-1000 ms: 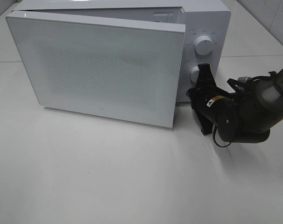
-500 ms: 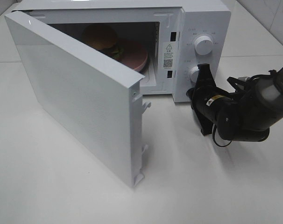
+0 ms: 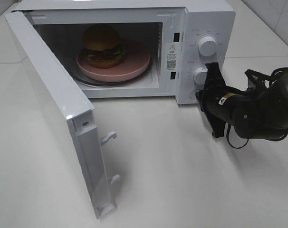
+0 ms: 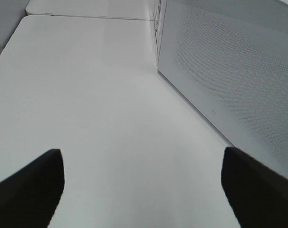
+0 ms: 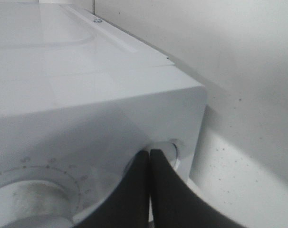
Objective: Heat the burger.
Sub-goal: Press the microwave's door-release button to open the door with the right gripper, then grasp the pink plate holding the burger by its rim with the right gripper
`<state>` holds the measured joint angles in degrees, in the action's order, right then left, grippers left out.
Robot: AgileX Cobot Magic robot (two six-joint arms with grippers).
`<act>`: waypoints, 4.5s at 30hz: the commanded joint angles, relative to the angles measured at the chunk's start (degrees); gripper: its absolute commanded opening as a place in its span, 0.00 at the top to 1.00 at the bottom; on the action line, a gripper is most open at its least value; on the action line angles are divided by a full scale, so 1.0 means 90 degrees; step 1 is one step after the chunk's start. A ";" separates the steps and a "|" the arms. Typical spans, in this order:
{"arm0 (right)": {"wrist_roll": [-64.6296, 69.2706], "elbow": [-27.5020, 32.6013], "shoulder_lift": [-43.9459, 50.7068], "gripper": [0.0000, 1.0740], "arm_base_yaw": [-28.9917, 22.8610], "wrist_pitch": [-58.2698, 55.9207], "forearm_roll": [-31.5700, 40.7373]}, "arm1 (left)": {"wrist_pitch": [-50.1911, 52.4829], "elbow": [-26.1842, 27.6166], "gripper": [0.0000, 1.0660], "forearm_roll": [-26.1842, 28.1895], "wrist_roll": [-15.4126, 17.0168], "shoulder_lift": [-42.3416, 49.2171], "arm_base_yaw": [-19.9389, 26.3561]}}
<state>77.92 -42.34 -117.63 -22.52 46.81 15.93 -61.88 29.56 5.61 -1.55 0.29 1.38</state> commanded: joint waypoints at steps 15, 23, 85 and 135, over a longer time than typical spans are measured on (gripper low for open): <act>-0.1063 0.0598 0.1394 1.00 0.0045 -0.1974 -0.1241 | 0.0076 0.0000 0.23 0.0019 0.0038 0.0032 0.0013; -0.3062 0.0598 0.2464 1.00 0.0045 -0.3591 -0.1235 | 0.0076 0.0000 0.23 0.0019 0.0038 0.0032 0.0013; -1.5814 -0.0108 0.5150 0.87 0.0045 -0.8964 -0.3622 | 0.0076 0.0000 0.23 0.0019 0.0038 0.0032 0.0013; -1.4477 -0.2336 0.2604 0.14 -0.1509 -0.8060 -0.4736 | 0.0076 0.0000 0.23 0.0019 0.0038 0.0032 0.0013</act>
<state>-52.54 -61.71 -92.48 -35.98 -27.50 -26.13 -61.88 29.56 5.61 -1.55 0.29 1.38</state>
